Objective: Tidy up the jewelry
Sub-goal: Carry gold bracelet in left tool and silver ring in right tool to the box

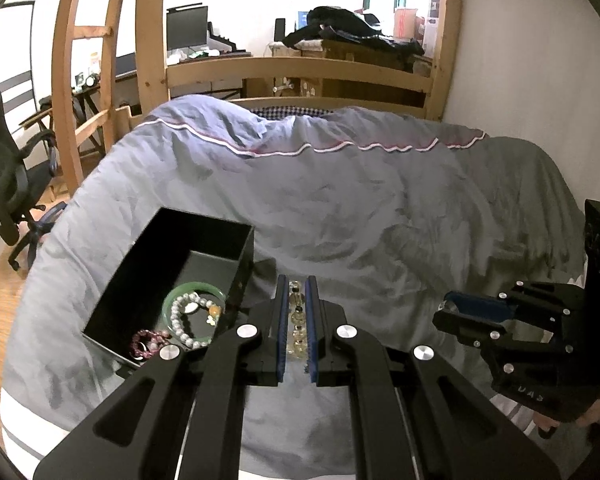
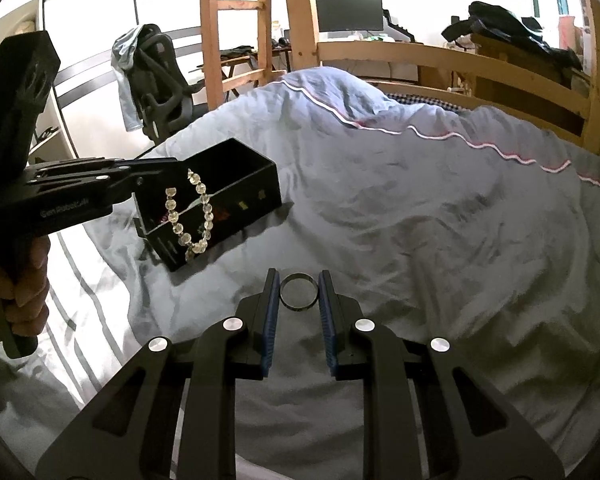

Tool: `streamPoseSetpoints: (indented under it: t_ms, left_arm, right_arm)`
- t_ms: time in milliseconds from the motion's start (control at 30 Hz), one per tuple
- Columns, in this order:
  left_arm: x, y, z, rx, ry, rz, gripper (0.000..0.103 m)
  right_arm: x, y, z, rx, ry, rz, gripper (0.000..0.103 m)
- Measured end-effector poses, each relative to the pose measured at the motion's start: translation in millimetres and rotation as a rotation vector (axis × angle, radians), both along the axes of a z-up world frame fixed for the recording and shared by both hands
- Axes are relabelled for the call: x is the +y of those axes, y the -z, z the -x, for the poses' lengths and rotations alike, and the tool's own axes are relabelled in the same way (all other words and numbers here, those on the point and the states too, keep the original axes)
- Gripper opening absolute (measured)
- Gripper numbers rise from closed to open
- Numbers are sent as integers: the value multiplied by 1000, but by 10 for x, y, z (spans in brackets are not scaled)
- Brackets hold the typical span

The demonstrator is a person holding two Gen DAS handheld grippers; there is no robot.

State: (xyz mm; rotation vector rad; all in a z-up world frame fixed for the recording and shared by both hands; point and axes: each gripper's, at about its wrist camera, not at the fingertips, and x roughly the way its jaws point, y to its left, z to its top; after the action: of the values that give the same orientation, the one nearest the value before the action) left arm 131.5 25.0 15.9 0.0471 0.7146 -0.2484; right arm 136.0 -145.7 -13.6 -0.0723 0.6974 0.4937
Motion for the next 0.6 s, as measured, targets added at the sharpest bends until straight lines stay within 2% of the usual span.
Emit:
streamPoseSetpoints:
  t_ms: [600]
  left_arm:
    - [357,-244,5,-63,-44,76,8]
  right_arm:
    - [391,-244,-110,-35,-38,33,20]
